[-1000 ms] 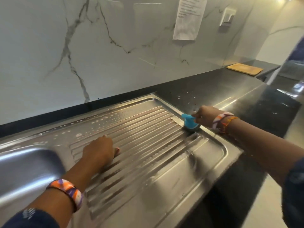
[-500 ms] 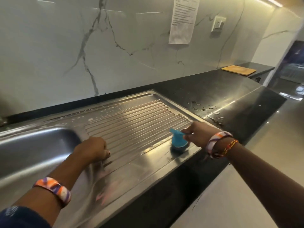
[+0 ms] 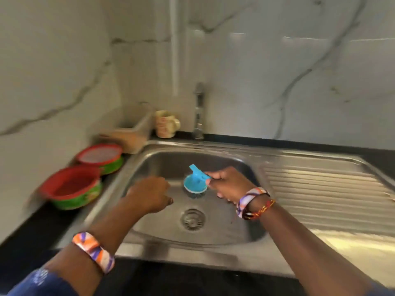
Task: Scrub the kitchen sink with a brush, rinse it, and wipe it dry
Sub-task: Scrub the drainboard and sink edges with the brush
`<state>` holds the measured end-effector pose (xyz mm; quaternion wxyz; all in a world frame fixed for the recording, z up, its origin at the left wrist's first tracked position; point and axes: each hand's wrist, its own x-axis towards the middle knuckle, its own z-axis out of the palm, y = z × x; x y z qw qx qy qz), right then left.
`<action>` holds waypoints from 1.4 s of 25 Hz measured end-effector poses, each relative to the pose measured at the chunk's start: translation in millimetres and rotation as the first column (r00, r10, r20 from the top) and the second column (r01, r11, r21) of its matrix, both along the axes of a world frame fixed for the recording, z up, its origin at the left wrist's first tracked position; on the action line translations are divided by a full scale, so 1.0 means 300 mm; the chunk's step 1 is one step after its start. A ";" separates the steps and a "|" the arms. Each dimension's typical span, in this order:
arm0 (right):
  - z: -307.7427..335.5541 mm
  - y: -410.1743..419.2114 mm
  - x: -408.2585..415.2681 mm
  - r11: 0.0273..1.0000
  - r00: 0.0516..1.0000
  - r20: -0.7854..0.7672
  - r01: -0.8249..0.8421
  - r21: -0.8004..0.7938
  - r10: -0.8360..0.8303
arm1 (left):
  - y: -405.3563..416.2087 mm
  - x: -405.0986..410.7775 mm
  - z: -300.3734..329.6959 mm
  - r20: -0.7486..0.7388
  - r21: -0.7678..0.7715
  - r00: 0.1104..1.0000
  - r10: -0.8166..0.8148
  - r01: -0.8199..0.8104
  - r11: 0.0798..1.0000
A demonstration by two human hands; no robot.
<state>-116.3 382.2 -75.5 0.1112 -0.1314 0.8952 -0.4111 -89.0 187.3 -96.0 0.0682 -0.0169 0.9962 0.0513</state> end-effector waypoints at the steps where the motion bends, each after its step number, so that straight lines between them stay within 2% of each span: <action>1: 0.012 -0.104 -0.019 0.999 0.999 0.019 -0.040 -0.037 0.040 | -0.088 0.031 0.009 -0.018 -0.010 0.999 0.041 -0.042 0.999; 5: 0.075 -0.480 -0.091 0.962 0.974 0.070 -0.197 -0.190 0.213 | -0.366 0.114 0.046 -0.093 -0.034 0.975 0.203 -0.207 0.978; 8: 0.085 -0.716 -0.172 0.942 0.969 0.036 -0.230 -0.246 0.246 | -0.497 0.103 0.052 -0.132 -0.073 0.977 0.170 -0.181 0.981; 10: 0.061 -0.840 -0.236 0.953 0.976 -0.007 -0.215 -0.212 0.218 | -0.549 0.076 0.054 -0.109 -0.072 0.981 0.159 -0.167 0.983; 12: 0.024 -0.912 -0.278 0.966 0.967 -0.093 -0.245 -0.084 0.237 | -0.579 0.044 0.044 -0.106 -0.088 0.982 0.155 -0.164 0.982; 14: -0.007 -0.945 -0.294 0.964 0.951 -0.165 -0.266 -0.003 0.262 | -0.602 0.017 0.030 -0.126 -0.119 0.983 0.135 -0.150 0.982; 20: -0.065 -0.990 -0.304 0.966 0.954 -0.159 -0.258 -0.011 0.253 | -0.634 -0.031 0.021 -0.129 -0.075 0.980 0.151 -0.162 0.984; 24: 0.019 -0.974 -0.311 0.968 0.957 -0.149 -0.249 0.003 0.247 | -0.643 -0.042 0.017 -0.113 -0.085 0.983 0.143 -0.153 0.985; 25: 0.063 -0.967 -0.309 0.972 0.962 -0.152 -0.233 -0.028 0.226 | -0.640 -0.041 0.017 -0.114 -0.100 0.984 0.137 -0.149 0.984; 28: 0.217 -0.952 -0.286 0.955 0.981 -0.153 -0.157 -0.252 0.121 | -0.637 -0.035 0.011 -0.178 -0.120 0.980 0.093 -0.116 0.986; 30: 0.274 -0.942 -0.271 0.936 0.977 -0.188 -0.156 -0.314 0.100 | -0.640 -0.035 0.011 -0.198 -0.109 0.977 0.080 -0.104 0.989; 31: 0.274 -0.938 -0.264 0.946 0.969 -0.225 -0.165 -0.280 0.103 | -0.640 -0.034 0.013 -0.191 -0.104 0.978 0.085 -0.107 0.989; 34: 0.157 -0.928 -0.221 0.966 0.927 -0.276 -0.229 0.124 0.255 | -0.626 -0.036 0.024 -0.125 -0.129 0.987 0.098 -0.114 0.985; 35: 0.107 -0.915 -0.216 0.962 0.933 -0.258 -0.212 0.175 0.252 | -0.621 -0.038 0.026 -0.103 -0.134 0.989 0.104 -0.117 0.984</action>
